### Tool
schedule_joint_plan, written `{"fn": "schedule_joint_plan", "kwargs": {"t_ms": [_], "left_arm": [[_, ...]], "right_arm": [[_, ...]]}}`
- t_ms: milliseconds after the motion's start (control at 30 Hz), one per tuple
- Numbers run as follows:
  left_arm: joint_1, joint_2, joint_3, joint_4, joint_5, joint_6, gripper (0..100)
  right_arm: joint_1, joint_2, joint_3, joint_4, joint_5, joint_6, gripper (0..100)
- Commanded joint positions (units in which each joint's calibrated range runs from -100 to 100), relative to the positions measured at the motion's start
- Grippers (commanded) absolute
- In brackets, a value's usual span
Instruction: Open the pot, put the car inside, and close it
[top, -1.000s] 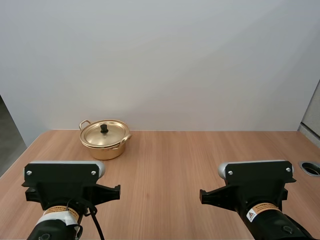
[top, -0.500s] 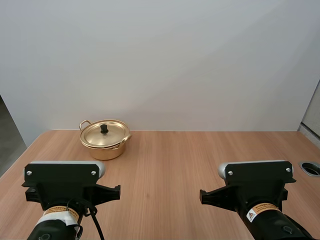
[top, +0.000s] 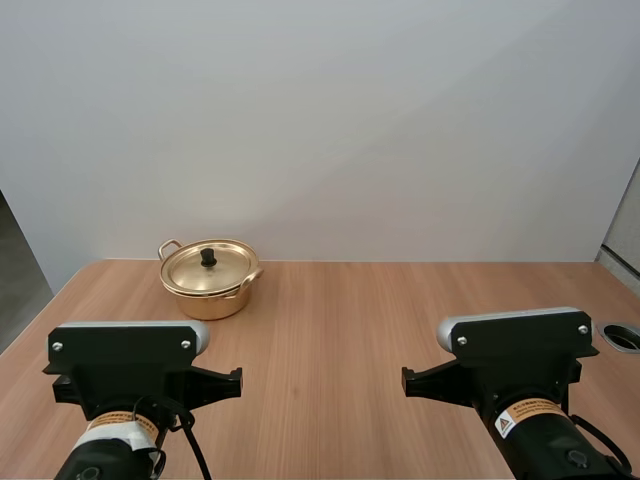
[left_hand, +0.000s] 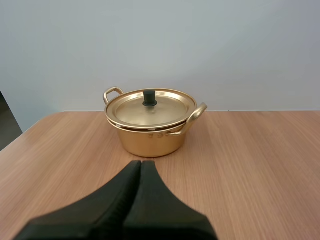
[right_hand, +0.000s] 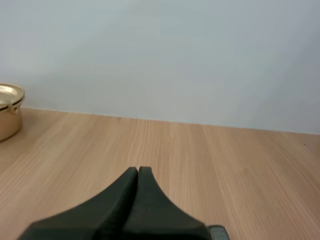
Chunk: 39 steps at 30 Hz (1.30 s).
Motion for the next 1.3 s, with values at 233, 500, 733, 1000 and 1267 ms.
{"fn": "schedule_joint_plan", "kwargs": {"t_ms": [233,500,733,1000,1267], "left_arm": [[-0.04,0.0,0.0,1.4,-0.1,0.6,0],[-0.04,0.0,-3.1,26.0,-23.3,5.1,0],[-0.04,3.3,-30.4,16.9,-8.6,-4.5,0],[-0.04,41.0,-61.2,14.6,32.6,-8.7,0],[-0.04,66.5,-80.3,9.3,60.1,-0.6,0]], "right_arm": [[-0.1,0.0,0.0,-3.6,-22.6,0.0,0],[-0.1,-0.1,0.0,-28.6,-40.5,-6.8,0],[-0.1,3.4,-21.3,-8.0,-7.6,-6.8,0],[-1.8,32.6,-49.2,2.6,32.7,-6.4,0],[-1.9,55.5,-62.8,2.6,64.0,-6.0,0]]}}
